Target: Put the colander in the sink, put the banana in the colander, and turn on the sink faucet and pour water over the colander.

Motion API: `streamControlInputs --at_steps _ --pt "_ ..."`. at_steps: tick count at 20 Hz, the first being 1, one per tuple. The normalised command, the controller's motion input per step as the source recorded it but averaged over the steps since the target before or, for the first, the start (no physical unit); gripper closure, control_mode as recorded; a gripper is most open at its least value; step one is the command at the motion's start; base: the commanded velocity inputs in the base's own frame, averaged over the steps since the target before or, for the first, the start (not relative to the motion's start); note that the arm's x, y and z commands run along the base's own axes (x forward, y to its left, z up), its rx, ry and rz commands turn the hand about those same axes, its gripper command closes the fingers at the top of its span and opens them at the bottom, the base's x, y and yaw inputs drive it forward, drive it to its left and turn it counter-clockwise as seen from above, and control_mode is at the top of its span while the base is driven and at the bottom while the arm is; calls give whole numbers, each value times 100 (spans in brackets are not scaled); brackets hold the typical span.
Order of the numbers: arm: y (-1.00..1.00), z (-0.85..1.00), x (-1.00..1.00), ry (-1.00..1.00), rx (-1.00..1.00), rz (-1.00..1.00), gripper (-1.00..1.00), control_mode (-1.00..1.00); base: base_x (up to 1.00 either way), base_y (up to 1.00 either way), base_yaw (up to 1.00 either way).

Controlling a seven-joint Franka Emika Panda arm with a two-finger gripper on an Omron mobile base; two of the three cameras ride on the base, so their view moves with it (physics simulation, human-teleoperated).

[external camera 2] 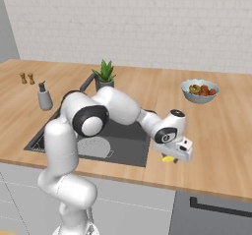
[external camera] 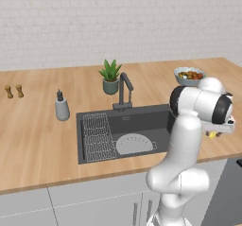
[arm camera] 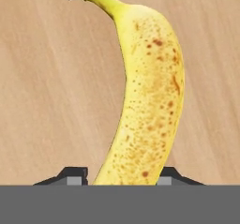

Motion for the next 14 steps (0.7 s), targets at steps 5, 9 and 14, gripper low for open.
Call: streamControlInputs --at_steps 5,9,14 --pt "54 10 0 -7 0 1 100 -100 0 0 0" --pt "71 23 0 -7 1 1 100 -100 0 0 0" --pt "91 30 -5 -5 0 2 100 -100 0 0 0"
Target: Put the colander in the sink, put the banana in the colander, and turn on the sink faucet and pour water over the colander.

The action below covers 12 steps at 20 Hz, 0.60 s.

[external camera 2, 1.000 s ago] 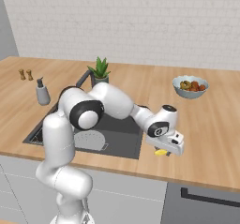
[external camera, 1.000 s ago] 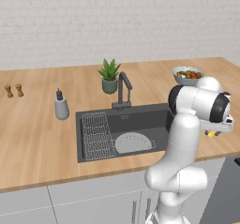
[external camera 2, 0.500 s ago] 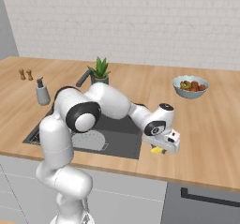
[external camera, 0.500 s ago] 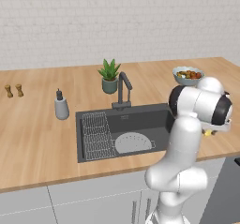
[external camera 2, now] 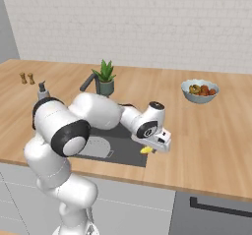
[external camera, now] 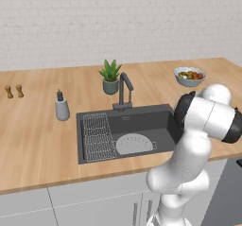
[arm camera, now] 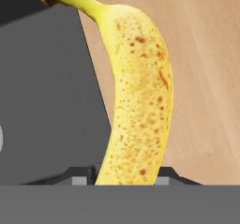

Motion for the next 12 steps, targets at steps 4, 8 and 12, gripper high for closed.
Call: streamControlInputs --at_steps 4,8,12 --pt "90 35 -9 -1 0 4 100 -100 0 0 0" --pt "89 31 -6 0 1 5 100 -100 0 0 0" --pt "86 12 0 0 2 5 100 -100 0 0 0"
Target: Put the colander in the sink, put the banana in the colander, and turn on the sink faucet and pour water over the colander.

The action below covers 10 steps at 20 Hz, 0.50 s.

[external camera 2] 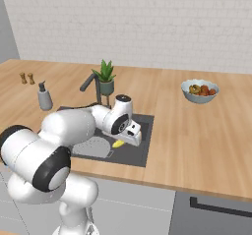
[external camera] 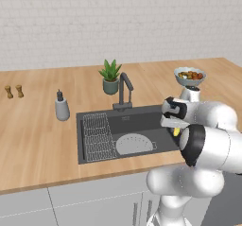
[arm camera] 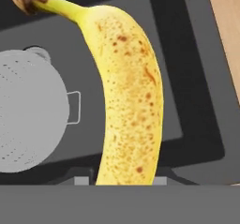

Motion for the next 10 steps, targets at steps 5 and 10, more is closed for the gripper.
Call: streamControlInputs --at_steps 5,10 --pt "70 -1 3 0 5 2 100 -100 0 0 0" --pt "48 -18 18 0 6 0 100 -100 0 0 0"
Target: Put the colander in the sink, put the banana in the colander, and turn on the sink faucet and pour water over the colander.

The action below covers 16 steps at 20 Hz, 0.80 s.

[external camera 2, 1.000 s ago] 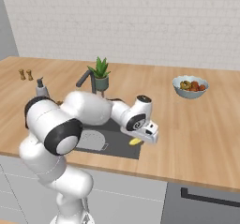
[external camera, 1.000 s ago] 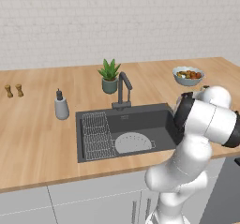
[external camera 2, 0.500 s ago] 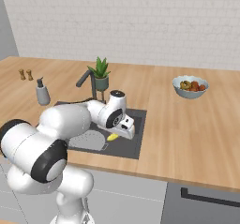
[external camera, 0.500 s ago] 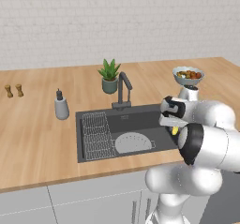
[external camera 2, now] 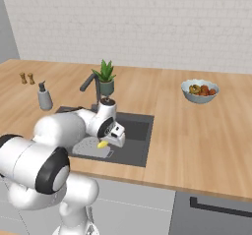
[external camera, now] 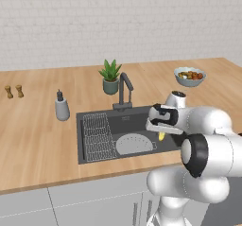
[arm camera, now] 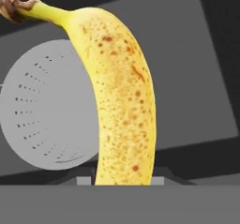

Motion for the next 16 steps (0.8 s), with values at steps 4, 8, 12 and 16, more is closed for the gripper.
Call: streamControlInputs --at_steps 4,8,12,16 --pt "45 -23 15 0 7 0 100 -100 0 0 0" --pt "48 -33 19 1 5 0 100 -100 0 0 0" --pt "53 -36 27 2 3 0 100 -100 0 0 0" --pt "45 -27 16 0 2 0 100 -100 0 0 0"
